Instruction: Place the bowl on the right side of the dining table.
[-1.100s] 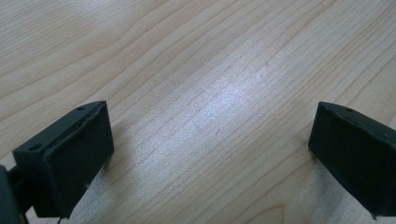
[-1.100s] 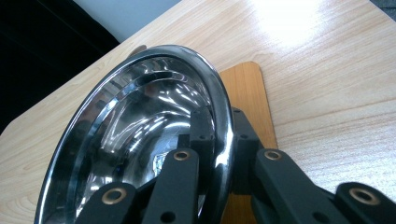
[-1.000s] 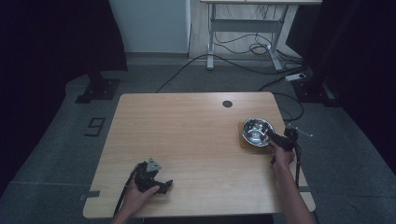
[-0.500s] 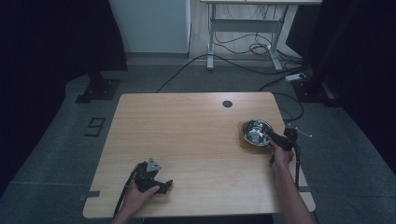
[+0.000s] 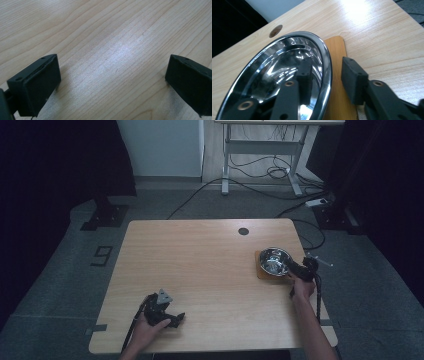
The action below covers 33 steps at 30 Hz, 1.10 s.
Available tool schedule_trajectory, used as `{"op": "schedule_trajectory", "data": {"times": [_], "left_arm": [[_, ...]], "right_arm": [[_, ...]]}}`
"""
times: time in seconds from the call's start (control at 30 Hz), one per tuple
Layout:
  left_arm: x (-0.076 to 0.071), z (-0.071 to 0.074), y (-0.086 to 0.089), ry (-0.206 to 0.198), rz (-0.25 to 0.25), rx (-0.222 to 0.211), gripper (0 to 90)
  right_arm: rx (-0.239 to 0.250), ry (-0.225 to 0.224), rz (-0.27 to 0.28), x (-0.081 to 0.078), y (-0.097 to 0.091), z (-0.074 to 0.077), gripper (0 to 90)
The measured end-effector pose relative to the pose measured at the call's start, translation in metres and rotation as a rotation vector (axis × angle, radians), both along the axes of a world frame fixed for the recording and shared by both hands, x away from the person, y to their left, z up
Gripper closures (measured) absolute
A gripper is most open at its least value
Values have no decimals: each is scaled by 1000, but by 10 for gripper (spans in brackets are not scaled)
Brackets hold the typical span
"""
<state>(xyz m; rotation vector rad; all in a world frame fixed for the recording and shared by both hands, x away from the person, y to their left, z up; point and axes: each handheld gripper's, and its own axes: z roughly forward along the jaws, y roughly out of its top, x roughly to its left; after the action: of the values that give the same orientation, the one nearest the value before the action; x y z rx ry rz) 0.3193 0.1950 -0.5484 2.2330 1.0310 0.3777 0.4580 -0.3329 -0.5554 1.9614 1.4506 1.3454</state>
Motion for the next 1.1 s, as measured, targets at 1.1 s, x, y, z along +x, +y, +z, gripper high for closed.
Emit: {"op": "schedule_trajectory", "data": {"times": [1.1], "left_arm": [[0, 0, 0, 0, 2, 0, 0]], "right_arm": [[-93, -88, 101, -64, 9, 50, 388]]}}
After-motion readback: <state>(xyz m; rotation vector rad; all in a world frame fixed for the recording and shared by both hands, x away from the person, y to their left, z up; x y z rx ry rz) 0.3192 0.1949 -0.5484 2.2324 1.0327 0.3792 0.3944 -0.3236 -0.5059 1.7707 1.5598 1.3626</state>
